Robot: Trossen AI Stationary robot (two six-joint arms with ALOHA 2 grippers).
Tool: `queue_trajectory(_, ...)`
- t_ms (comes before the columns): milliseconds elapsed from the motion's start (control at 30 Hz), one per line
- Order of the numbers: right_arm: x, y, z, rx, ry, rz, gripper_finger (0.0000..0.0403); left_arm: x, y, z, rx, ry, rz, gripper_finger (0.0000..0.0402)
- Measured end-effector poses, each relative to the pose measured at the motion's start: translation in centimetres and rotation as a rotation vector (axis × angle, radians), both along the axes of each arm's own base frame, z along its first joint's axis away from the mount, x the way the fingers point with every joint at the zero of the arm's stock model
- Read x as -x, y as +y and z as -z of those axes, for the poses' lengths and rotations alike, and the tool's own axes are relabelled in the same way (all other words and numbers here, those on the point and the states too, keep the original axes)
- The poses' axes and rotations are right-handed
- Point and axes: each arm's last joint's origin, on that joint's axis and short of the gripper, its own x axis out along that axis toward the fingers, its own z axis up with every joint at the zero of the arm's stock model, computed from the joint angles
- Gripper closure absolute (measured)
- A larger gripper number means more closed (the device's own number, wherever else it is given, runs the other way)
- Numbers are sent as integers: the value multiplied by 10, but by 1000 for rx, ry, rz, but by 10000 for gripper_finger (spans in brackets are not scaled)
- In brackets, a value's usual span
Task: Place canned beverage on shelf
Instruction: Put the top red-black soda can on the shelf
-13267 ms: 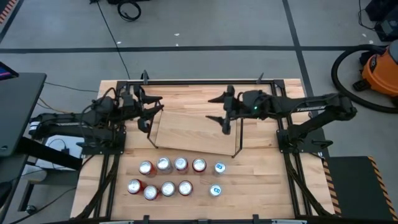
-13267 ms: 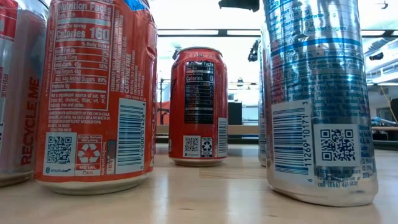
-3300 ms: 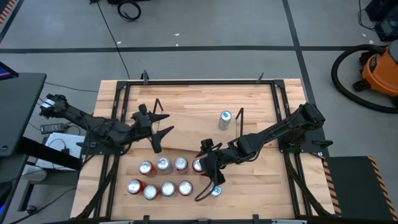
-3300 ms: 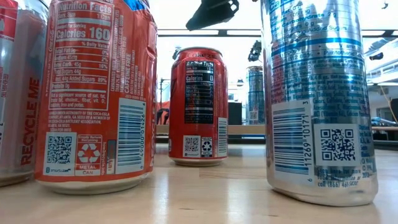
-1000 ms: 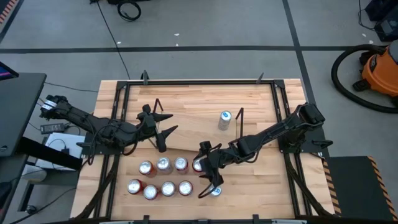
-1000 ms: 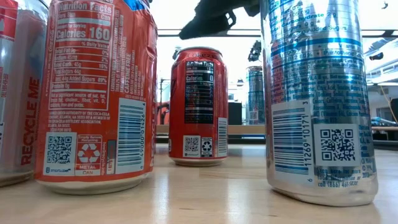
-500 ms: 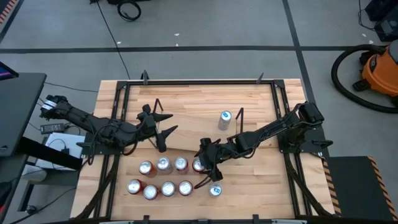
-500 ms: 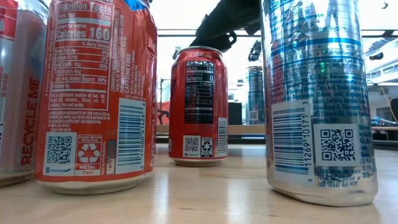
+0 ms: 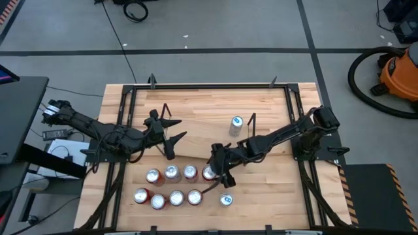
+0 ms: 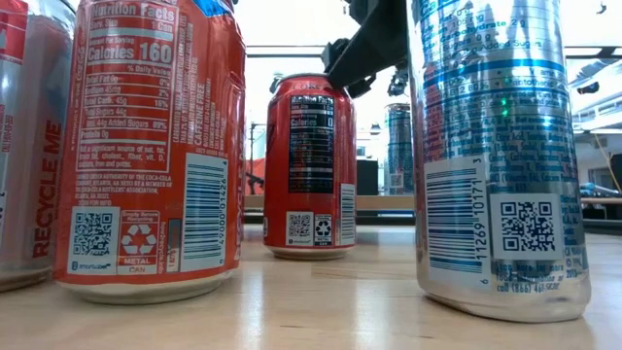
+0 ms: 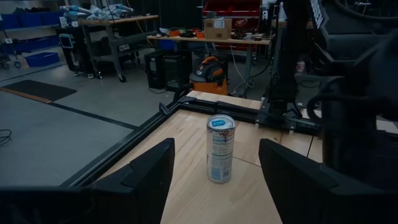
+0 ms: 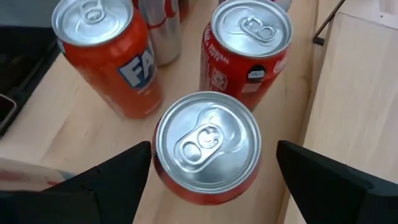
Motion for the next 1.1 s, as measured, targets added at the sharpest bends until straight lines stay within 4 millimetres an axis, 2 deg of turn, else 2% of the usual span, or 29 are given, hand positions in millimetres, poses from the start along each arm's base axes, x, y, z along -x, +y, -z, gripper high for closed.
queue_trajectory(500, -4, -2, -4, -48, -40, 13, 50, 0, 0, 0, 0, 0, 0, 157)
queue_trajectory(700, -4, 2, -3, -44, -44, -26, 27, 0, 0, 0, 0, 0, 0, 157)
queue_trajectory(833, -7, 7, 5, -31, -41, -49, 6, 0, 0, 0, 0, 0, 0, 157)
queue_trajectory(1100, -8, 3, 8, -18, -29, -43, 9, 0, 0, 1, -2, 5, 0, 157)
